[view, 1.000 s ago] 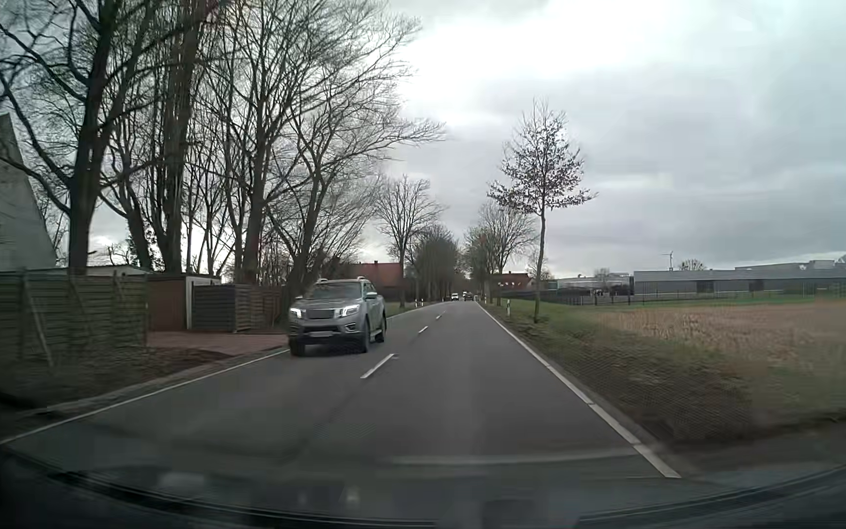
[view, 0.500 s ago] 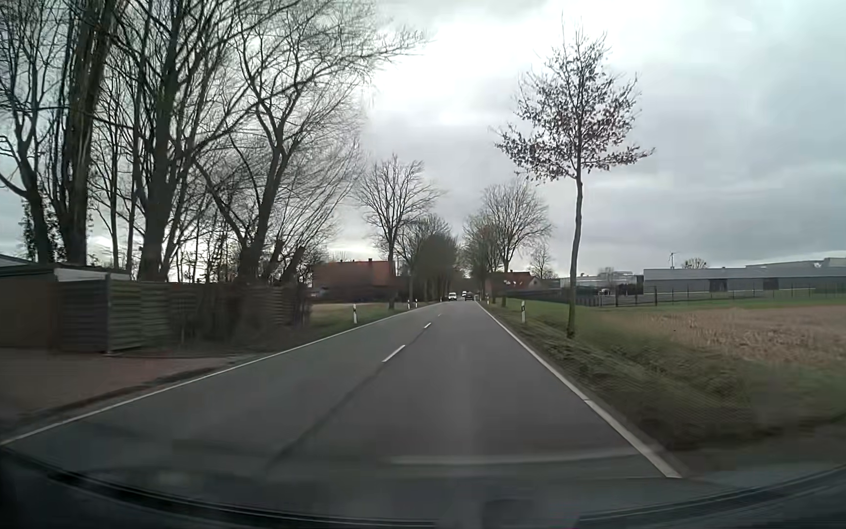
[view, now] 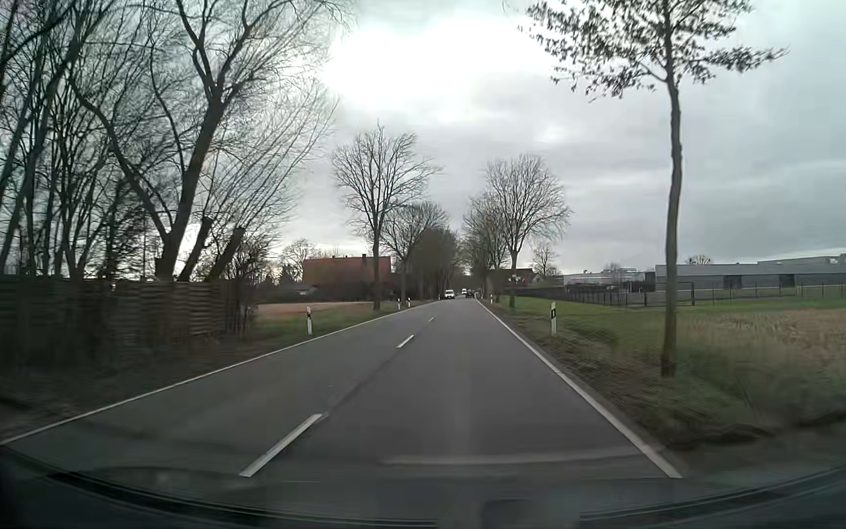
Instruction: Follow the waypoints while adhering to traffic rules and regulations
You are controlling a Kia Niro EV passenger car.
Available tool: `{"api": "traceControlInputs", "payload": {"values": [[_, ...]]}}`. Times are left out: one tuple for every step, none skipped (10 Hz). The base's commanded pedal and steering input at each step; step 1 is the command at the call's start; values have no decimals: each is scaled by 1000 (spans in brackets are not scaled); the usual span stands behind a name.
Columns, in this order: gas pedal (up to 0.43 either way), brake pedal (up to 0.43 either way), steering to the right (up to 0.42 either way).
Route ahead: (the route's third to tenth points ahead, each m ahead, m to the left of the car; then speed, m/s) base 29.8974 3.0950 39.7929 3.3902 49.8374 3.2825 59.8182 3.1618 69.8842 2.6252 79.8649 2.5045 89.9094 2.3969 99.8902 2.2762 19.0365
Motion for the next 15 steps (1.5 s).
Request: {"api": "traceControlInputs", "payload": {"values": [[189,0,3],[189,0,3],[189,0,3],[189,0,3],[189,0,3],[189,0,3],[189,0,3],[189,0,3],[189,0,3],[189,0,3],[189,0,3],[189,0,3],[189,0,3],[189,0,3],[189,0,3]]}}
